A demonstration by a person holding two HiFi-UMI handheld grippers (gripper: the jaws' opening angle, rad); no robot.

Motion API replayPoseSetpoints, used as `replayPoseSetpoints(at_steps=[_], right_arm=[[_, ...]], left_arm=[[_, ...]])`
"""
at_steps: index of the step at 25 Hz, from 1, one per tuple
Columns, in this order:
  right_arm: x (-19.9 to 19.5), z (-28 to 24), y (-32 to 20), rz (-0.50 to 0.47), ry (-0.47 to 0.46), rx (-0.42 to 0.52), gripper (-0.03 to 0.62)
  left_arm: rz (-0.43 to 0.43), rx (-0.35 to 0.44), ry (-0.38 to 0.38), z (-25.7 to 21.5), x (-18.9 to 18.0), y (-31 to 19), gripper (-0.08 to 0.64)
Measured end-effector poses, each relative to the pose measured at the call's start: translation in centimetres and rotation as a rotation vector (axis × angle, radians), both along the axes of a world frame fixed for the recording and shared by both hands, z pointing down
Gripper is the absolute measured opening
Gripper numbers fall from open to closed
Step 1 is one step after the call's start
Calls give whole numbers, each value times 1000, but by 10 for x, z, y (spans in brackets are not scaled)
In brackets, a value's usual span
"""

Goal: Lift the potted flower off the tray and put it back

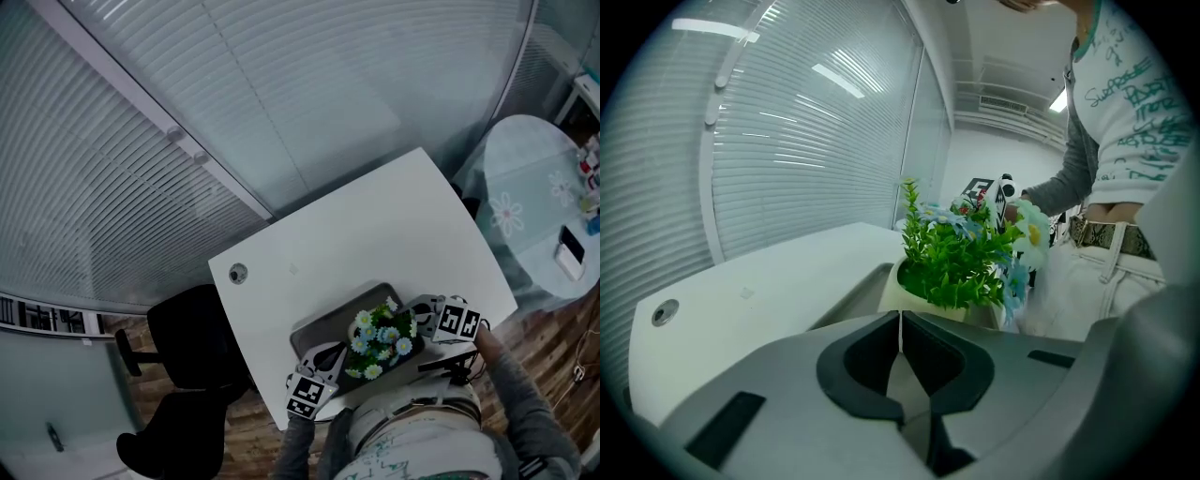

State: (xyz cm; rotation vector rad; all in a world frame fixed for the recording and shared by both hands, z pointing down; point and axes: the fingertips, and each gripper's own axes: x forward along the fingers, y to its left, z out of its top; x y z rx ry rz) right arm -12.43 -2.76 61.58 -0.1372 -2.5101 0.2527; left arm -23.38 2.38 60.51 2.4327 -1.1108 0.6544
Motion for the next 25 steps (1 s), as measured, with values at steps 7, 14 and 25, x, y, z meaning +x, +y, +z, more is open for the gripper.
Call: replayPoseSetpoints(at_steps=[7,14,25], right_arm=[[2,1,-3,-10,13,-5,73],[3,1,5,-80,36,-56,255],[-10,5,17,-160,63,-26,327]], left_arm=[[18,-20,2,5,3,3,14],[73,-38,64,4,10,5,165],[200,-56,42,11,28,5,338]])
